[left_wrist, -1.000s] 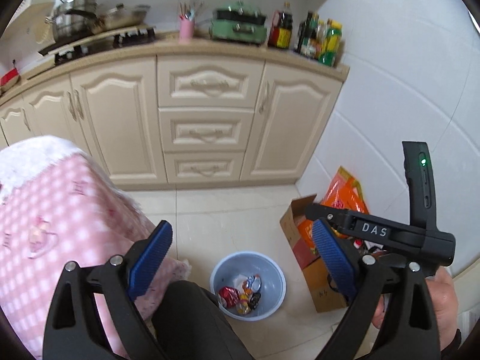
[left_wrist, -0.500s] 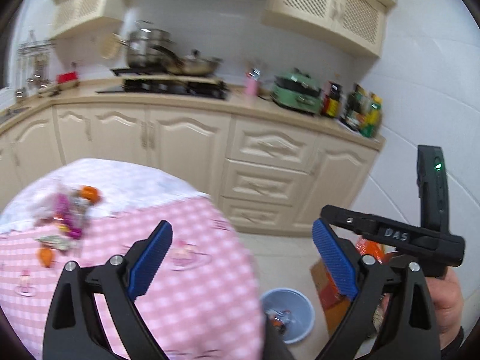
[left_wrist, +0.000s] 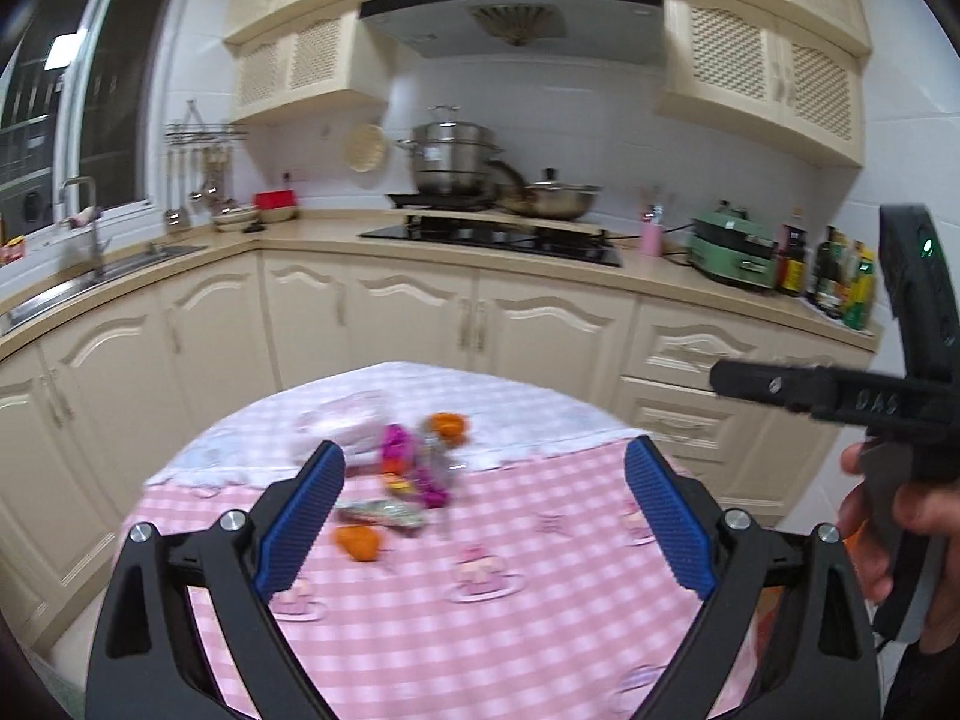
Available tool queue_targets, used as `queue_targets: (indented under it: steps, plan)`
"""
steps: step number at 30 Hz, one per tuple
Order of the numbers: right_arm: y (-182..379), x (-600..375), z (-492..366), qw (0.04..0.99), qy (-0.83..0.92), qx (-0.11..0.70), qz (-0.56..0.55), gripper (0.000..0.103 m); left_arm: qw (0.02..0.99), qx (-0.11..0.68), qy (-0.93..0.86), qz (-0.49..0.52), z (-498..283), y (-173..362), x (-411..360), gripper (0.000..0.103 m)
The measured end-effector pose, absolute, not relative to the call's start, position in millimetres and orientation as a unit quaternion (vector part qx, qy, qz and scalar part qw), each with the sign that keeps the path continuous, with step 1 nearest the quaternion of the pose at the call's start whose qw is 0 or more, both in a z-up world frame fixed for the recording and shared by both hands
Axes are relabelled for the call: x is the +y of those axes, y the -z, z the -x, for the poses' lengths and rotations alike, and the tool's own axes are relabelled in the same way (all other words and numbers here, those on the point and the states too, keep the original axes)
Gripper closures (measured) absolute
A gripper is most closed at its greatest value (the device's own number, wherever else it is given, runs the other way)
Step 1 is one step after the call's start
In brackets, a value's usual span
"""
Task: Collect trash
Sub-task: 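Move both open tools back over the table, then grasp the orange nut with the left tool while the right tool grasps the clear plastic bag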
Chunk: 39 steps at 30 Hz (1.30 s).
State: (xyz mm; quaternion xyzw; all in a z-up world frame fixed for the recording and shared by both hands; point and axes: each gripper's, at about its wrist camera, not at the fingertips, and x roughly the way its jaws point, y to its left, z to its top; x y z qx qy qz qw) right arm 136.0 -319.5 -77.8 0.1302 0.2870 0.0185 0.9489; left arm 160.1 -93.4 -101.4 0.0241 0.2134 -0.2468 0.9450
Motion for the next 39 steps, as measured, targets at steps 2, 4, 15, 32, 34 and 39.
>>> queue_targets:
  steps: [2, 4, 15, 32, 34, 39]
  plan:
    - [78, -308, -149, 0.949, -0.028, 0.289, -0.123, 0.006, 0.945, 0.222, 0.238, -0.025, -171, 108, -80, 0.011]
    - [81, -299, -164, 0.948, -0.035, 0.293, -0.121, 0.006, 0.946, 0.234, 0.223, -0.032, -182, 119, -70, 0.011]
    - [146, -276, -251, 0.92, -0.06, 0.371, -0.111, 0.015, 0.918, 0.34, 0.185, -0.092, -246, 194, -73, 0.011]
    - [203, -244, -327, 0.881, -0.109, 0.451, -0.095, 0.069, 0.896, 0.407, 0.155, -0.08, -296, 229, -86, 0.037]
    - [204, -246, -323, 0.881, -0.111, 0.448, -0.104, 0.082, 0.888, 0.423, 0.163, -0.078, -301, 234, -87, 0.05]
    - [199, -251, -308, 0.887, -0.113, 0.432, -0.121, 0.088, 0.886, 0.42, 0.182, -0.075, -299, 233, -88, 0.064]
